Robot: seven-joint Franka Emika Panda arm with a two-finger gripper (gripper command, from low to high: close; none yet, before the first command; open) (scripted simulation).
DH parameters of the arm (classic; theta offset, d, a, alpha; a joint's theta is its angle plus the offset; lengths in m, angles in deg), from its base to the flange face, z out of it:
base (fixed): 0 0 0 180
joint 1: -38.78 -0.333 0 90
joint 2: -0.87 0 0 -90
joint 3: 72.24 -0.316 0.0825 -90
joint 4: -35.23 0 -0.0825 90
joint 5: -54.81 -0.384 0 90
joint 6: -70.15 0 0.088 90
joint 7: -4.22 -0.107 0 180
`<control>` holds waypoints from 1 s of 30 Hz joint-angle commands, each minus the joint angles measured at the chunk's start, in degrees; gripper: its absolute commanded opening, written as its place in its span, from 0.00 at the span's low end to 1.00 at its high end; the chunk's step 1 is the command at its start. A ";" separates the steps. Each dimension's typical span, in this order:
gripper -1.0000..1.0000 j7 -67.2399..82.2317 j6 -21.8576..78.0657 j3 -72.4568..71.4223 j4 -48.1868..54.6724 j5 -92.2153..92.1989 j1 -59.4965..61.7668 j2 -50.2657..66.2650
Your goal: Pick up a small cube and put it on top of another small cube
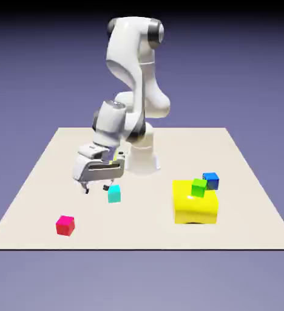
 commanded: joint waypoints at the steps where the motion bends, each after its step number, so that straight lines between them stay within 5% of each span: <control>1: 0.50 2.46 0.88 0.23 1.15 1.64 0.76 2.08; 7: 0.50 16.58 5.96 1.58 7.77 11.10 5.64 14.03; 14: 0.50 11.46 -0.85 4.77 11.89 16.58 5.51 24.59; 15: 0.00 11.46 -0.85 4.77 11.89 16.58 5.51 24.59; 21: 0.00 16.49 5.84 1.64 7.85 11.20 5.64 14.22; 30: 0.00 -2.69 15.62 1.00 -9.53 1.39 0.33 -4.47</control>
